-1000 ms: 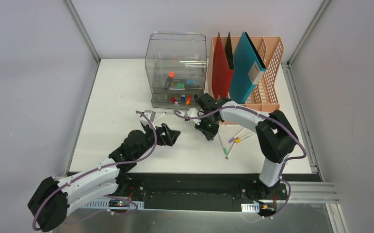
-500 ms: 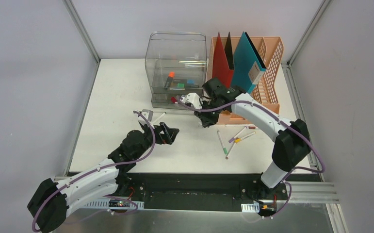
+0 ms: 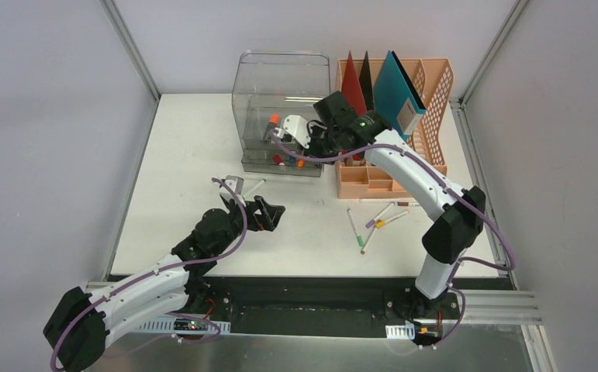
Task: Organize the desk
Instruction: Place the stationery in the drawer.
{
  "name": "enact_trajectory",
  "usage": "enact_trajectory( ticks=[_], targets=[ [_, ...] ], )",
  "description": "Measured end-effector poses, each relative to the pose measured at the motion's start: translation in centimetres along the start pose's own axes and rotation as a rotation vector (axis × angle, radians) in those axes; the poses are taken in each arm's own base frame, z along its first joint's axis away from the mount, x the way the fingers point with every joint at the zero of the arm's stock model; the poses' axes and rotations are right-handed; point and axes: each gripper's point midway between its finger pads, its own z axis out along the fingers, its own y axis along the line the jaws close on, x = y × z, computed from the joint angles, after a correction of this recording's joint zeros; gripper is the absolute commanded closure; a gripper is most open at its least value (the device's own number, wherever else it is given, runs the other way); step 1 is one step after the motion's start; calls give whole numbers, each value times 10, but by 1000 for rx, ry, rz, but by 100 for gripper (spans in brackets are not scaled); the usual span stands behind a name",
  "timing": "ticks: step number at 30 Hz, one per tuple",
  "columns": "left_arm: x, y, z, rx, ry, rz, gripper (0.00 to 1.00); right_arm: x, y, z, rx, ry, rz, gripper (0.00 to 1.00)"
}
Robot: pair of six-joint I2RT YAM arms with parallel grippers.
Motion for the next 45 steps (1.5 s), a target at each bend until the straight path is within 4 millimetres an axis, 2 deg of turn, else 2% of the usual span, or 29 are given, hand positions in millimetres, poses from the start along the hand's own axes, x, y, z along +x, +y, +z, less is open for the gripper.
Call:
enact_trajectory(
  ticks=[5, 16, 27, 35, 38, 42, 45],
  targets=[
    [0, 4, 0, -16, -8, 0, 1, -3, -9, 16, 53, 56, -52, 97],
    [4, 7, -1, -24, 0, 1, 1, 0, -29, 46, 169, 157, -111, 78],
    [4, 7, -1, -23, -2, -1, 1, 14, -47, 72, 249, 242, -138, 47],
    [4, 7, -1, -22, -1, -3, 1, 13, -42, 74, 246, 246, -127, 46],
    [4, 6, -1, -21, 1, -4, 1, 13, -33, 71, 215, 234, -87, 46],
    [8, 6, -1, -11, 3, -21, 1, 17, -5, 54, 129, 191, -33, 47],
    [13, 6, 1, 2, 14, -39, 1, 22, 21, 30, 57, 143, -1, 47]
  ],
)
